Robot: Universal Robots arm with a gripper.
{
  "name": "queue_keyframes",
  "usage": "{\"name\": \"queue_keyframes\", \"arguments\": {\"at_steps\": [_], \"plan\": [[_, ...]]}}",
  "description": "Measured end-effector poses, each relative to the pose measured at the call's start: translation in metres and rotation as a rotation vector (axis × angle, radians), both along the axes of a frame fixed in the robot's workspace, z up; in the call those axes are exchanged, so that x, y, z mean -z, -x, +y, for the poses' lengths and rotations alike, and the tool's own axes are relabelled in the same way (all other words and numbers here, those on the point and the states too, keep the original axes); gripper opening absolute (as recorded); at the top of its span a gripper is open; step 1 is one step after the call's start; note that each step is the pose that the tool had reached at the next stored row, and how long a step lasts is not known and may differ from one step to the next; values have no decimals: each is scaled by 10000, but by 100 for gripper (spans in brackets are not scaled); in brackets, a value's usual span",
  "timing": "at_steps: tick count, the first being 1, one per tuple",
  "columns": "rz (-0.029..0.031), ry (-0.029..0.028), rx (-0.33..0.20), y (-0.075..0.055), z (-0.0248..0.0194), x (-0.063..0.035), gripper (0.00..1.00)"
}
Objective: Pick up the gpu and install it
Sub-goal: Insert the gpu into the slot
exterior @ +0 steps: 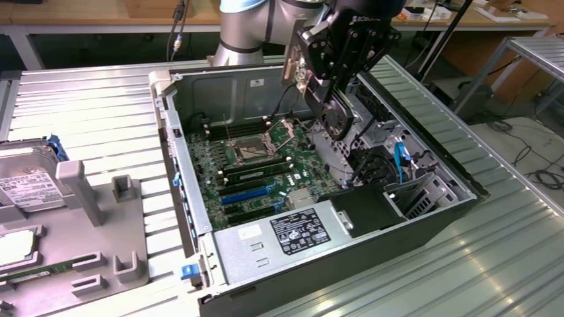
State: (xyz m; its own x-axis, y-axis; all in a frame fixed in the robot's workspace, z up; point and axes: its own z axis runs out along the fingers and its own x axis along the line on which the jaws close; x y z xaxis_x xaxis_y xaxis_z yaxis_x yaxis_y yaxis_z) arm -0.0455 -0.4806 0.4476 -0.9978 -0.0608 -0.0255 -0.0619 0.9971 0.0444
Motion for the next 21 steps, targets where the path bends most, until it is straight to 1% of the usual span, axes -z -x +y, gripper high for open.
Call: {"name": "queue_keyframes", "arguments": {"at_steps": [14,21], "plan": [[0,-1,-684,0,0,0,27],[0,0,-917,0,0,0,27]]}}
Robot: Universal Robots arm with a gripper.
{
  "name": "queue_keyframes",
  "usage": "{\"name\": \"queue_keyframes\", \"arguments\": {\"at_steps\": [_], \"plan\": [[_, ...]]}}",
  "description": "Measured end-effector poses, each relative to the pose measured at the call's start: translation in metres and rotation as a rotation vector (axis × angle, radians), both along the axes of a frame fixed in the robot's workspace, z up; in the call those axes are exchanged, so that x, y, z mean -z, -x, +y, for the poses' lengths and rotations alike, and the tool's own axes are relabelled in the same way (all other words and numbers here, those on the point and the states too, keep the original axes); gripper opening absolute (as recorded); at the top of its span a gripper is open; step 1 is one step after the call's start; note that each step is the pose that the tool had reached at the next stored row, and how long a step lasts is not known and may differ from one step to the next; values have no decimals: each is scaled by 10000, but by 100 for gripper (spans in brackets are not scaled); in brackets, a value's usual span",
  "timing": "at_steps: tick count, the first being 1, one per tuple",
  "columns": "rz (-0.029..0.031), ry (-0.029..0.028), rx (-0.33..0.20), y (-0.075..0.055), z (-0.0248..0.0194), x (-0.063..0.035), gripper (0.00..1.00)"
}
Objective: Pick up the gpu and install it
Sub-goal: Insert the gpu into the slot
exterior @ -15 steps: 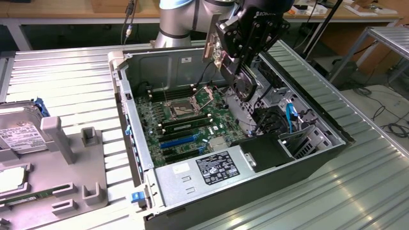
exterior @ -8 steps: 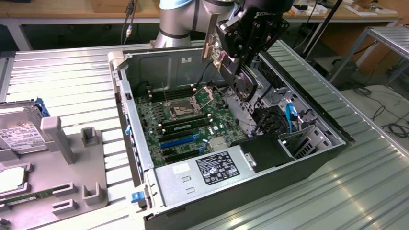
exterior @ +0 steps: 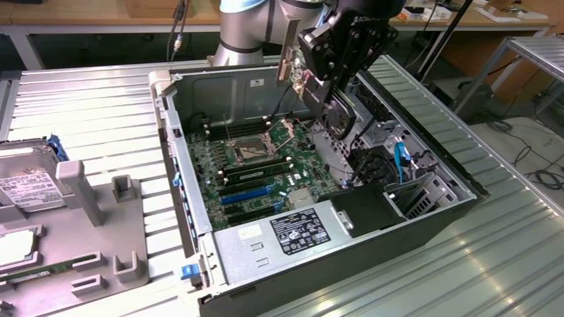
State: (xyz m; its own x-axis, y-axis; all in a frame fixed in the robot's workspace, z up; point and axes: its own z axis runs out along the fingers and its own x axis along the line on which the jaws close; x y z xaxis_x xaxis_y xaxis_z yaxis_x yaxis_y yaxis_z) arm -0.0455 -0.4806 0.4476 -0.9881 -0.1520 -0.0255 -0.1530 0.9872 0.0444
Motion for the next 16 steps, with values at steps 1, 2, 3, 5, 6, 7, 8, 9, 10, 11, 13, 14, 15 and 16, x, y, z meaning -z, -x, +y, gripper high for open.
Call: {"name": "queue_keyframes", "arguments": {"at_steps": [1,2,3,5,6,7,8,9,10,11,13,14,15,16], "plan": [[0,0,-43,0,0,0,27],[0,0,-71,0,0,0,27],[0,0,-99,0,0,0,27],[0,-1,-192,0,0,0,27],[0,0,-214,0,0,0,27],[0,0,-254,0,0,0,27],[0,0,-279,0,0,0,27],[0,0,-322,0,0,0,27],[0,0,-361,0,0,0,27],[0,0,-421,0,0,0,27],[0,0,-472,0,0,0,27],[0,1,-504,0,0,0,27],[0,1,-528,0,0,0,27],[0,1,-570,0,0,0,27]]}}
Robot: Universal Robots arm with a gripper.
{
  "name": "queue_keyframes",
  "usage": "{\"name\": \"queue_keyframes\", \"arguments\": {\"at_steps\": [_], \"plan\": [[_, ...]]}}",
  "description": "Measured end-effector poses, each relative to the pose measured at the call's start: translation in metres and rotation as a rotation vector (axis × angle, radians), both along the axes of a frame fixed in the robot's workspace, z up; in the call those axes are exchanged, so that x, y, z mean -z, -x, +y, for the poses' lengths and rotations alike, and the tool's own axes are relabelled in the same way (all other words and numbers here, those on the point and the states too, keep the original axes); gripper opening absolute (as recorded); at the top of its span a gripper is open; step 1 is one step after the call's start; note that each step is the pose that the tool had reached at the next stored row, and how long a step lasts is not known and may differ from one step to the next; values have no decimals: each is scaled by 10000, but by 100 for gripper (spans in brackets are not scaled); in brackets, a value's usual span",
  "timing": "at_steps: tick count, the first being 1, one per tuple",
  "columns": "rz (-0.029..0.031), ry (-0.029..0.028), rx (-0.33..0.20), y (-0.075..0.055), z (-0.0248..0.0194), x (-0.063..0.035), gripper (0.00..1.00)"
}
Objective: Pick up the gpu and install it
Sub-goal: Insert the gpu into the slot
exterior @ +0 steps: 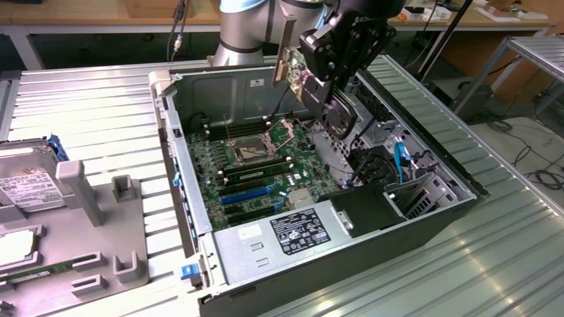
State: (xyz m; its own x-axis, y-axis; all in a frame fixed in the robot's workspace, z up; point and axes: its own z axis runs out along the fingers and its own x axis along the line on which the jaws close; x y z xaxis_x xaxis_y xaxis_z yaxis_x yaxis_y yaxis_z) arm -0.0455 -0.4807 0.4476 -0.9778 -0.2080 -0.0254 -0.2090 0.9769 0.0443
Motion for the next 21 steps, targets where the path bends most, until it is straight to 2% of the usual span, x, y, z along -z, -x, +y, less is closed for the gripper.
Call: {"name": "queue_keyframes", "arguments": {"at_steps": [21], "plan": [[0,-1,-723,0,0,0,27]]}}
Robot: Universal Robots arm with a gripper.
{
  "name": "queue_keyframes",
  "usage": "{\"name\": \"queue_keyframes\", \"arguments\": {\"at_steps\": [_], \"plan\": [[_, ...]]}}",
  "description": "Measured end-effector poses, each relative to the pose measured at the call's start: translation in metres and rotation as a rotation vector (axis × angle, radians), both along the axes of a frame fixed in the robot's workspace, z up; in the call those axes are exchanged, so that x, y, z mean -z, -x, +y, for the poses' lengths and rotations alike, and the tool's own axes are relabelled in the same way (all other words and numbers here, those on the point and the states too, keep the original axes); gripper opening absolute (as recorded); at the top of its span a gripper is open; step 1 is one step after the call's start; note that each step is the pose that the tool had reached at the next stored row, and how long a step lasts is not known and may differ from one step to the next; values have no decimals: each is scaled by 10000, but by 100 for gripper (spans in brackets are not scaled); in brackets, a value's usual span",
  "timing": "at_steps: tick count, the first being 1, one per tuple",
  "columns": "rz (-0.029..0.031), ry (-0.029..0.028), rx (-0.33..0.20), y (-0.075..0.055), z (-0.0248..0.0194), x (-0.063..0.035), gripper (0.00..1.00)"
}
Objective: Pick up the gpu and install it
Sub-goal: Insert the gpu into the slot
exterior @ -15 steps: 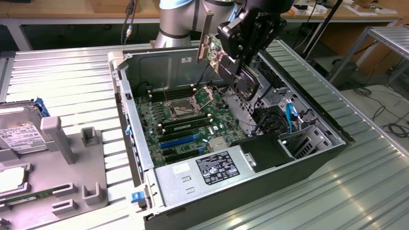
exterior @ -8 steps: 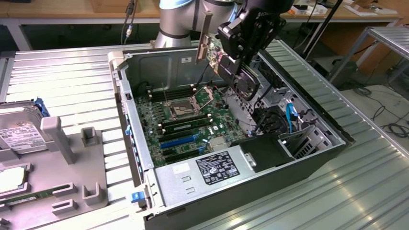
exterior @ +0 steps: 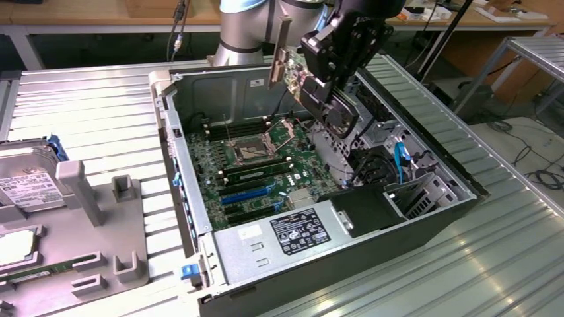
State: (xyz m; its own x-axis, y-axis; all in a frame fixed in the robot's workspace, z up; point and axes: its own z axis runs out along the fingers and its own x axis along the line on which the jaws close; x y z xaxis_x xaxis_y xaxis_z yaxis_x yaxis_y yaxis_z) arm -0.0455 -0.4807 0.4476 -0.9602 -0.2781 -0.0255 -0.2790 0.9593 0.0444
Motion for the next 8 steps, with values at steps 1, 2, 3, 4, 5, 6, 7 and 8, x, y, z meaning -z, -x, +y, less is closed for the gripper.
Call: {"name": "queue_keyframes", "arguments": {"at_steps": [1,2,3,4,5,6,7,8], "plan": [[0,0,-31,0,0,0,27],[0,0,-58,0,0,0,27],[0,0,-116,0,0,0,27],[0,0,-148,0,0,0,27],[0,0,-175,0,0,0,27],[0,0,-203,0,0,0,27],[0,0,-234,0,0,0,27],[0,-1,-273,0,0,0,27]]}}
